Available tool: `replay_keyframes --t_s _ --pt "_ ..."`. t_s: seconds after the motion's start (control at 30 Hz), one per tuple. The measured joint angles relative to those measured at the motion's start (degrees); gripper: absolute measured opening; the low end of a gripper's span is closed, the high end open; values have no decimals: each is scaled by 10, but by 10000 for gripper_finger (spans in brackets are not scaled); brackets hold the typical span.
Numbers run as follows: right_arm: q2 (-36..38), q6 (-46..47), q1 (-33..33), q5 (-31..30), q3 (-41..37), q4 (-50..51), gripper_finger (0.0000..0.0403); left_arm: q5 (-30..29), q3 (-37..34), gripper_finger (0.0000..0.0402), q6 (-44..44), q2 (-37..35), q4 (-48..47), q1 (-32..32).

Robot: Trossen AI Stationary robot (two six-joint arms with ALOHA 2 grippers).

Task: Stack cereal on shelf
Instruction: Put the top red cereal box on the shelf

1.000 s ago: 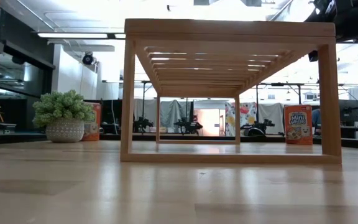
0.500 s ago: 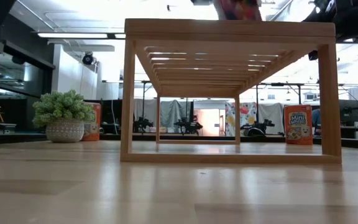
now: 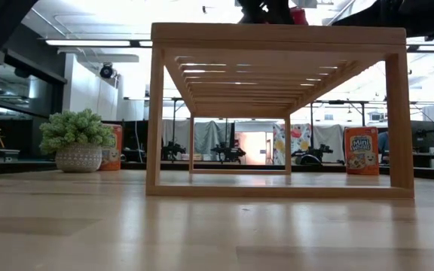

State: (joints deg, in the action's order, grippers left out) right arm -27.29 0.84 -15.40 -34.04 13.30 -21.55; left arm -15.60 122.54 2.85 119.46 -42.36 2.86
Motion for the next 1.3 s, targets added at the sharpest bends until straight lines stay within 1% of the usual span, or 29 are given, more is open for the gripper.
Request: replay_keyframes --t_s 0.1,0.2,0.3,0.43,0.67,0.77,0.87,1.2,1.3 --pt "0 -8 0 0 0 -2 0 2 0 157 12 0 -1 4" --pt "0 -9 0 0 0 -2 0 18 0 158 22 0 -1 6" --pt "0 -9 0 0 0 -2 0 16 0 169 21 0 2 6" --pt "0 -8 0 1 0 -2 0 16 0 198 19 0 7 6" --pt "0 -9 0 2 0 -2 0 16 0 261 22 0 7 6" --pt "0 -8 0 2 0 -1 0 15 0 278 23 0 7 6" --pt "0 -9 0 2 0 -1 0 15 0 284 23 0 7 6" --pt "0 -9 0 2 0 -1 0 15 -1 284 23 -4 -4 6" --pt "0 -9 0 2 0 0 0 15 -2 284 23 -17 -24 6"
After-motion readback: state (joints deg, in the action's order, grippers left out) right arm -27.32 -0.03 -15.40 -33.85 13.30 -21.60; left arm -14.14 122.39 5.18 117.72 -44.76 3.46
